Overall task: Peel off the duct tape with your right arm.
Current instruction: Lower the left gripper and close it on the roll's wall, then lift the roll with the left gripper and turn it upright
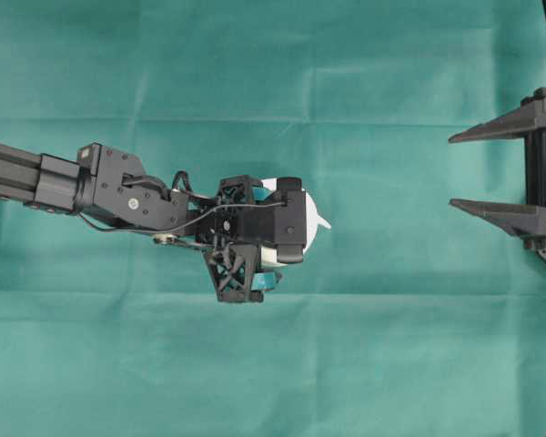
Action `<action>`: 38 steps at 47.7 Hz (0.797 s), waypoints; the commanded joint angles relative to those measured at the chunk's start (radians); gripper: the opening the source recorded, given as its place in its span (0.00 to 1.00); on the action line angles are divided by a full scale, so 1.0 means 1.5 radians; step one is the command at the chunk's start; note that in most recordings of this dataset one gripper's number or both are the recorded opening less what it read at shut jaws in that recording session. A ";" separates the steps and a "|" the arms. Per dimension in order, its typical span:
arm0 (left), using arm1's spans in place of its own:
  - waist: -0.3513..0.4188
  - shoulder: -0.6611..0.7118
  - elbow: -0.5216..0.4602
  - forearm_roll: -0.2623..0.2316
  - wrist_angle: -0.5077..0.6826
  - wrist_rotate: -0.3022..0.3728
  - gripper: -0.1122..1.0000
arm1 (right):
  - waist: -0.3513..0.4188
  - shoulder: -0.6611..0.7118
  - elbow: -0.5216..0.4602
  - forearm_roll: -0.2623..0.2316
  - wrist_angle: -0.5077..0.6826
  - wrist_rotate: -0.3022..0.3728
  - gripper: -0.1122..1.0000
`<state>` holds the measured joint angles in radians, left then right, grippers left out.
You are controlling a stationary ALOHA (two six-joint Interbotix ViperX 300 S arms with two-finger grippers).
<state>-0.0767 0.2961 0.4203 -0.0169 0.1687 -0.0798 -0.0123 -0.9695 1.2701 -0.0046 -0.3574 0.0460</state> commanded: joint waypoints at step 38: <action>-0.008 -0.085 -0.006 0.002 0.055 0.022 0.31 | 0.000 0.001 -0.003 -0.001 -0.009 0.000 0.78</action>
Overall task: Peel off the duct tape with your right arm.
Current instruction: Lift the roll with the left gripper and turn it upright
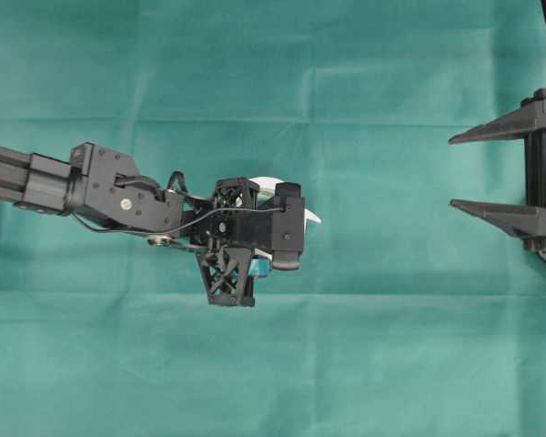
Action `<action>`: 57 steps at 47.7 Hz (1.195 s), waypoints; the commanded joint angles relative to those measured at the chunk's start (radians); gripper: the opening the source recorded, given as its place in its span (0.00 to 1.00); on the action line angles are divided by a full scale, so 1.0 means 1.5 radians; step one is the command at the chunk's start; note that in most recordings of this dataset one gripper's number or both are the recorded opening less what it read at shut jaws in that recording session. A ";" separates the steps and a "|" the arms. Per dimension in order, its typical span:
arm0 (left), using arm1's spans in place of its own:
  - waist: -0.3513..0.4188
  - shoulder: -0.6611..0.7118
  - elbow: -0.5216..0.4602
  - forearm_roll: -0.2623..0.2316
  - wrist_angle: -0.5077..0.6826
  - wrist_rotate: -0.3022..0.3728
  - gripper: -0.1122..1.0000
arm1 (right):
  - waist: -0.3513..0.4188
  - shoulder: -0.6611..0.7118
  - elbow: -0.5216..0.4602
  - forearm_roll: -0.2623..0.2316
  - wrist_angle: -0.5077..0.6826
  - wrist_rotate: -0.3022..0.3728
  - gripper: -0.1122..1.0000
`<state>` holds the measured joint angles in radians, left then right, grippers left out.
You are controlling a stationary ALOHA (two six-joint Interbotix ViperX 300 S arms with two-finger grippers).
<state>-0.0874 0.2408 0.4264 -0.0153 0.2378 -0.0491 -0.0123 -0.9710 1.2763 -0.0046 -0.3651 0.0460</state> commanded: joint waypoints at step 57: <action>0.012 -0.149 -0.222 0.009 0.356 0.114 0.30 | 0.021 0.014 -0.030 -0.001 0.022 0.019 0.78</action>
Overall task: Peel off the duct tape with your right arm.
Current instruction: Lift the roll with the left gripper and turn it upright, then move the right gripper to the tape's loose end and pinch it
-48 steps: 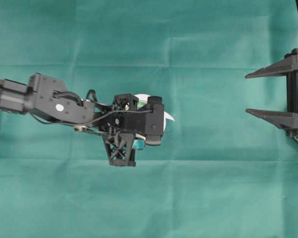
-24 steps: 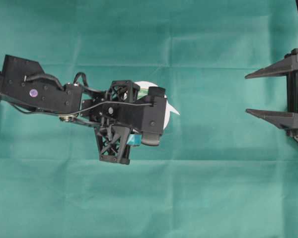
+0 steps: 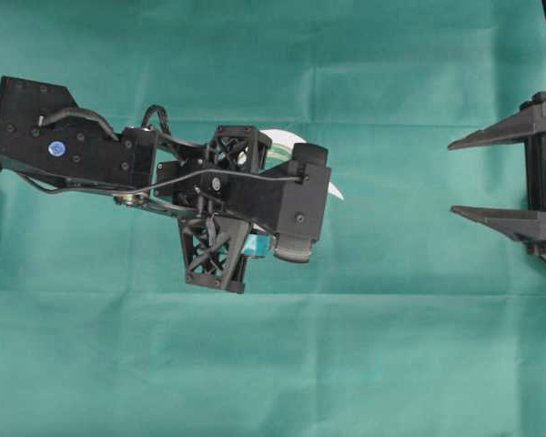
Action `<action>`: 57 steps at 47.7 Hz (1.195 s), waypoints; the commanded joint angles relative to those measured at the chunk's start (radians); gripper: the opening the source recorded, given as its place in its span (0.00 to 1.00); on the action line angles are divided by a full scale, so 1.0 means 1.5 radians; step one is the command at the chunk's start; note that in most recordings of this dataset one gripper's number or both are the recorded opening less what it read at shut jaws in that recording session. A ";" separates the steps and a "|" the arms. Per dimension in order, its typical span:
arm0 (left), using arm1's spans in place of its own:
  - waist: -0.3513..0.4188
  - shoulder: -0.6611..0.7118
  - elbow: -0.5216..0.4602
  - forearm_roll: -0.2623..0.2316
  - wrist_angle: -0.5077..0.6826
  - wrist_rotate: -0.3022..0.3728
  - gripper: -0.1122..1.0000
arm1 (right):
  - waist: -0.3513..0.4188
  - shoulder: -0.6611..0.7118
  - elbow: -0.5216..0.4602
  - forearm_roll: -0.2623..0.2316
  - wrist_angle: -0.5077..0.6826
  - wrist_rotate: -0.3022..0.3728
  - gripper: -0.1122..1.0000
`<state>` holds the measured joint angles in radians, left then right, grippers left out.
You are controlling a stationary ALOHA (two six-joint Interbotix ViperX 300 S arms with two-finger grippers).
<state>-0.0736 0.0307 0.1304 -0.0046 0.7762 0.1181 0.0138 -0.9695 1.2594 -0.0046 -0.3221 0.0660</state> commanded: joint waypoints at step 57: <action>0.002 -0.004 -0.027 0.002 -0.006 0.002 0.30 | -0.005 0.401 -0.154 -0.001 -0.144 0.022 0.78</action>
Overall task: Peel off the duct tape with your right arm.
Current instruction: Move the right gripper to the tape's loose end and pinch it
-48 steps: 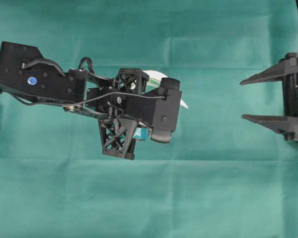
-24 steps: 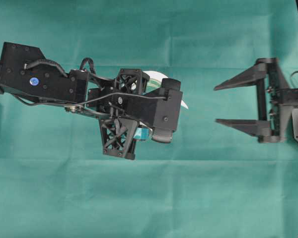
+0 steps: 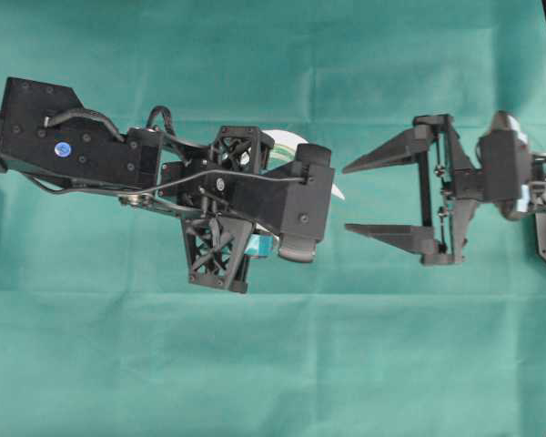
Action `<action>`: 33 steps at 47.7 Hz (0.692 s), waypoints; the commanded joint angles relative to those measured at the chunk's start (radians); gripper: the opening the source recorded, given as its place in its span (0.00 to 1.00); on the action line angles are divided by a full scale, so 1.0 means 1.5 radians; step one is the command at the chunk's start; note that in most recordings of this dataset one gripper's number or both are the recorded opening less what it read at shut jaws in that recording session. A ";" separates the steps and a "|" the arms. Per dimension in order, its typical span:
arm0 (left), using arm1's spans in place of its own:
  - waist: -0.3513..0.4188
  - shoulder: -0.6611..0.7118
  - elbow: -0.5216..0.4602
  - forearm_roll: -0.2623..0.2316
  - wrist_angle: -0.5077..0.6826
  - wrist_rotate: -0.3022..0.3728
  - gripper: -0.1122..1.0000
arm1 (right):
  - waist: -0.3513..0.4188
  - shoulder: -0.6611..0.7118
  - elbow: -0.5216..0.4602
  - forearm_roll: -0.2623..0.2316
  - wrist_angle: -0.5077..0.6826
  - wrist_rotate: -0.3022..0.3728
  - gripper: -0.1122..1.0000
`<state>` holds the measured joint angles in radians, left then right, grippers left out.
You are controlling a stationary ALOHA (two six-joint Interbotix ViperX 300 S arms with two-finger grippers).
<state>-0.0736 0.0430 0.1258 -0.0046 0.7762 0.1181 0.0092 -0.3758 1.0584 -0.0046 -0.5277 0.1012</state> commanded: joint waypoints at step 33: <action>-0.012 -0.013 -0.025 0.002 -0.006 0.002 0.30 | -0.019 0.033 -0.031 -0.001 -0.043 -0.002 0.63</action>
<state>-0.0859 0.0430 0.1273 -0.0046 0.7747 0.1181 -0.0123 -0.3206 1.0354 -0.0046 -0.5783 0.1012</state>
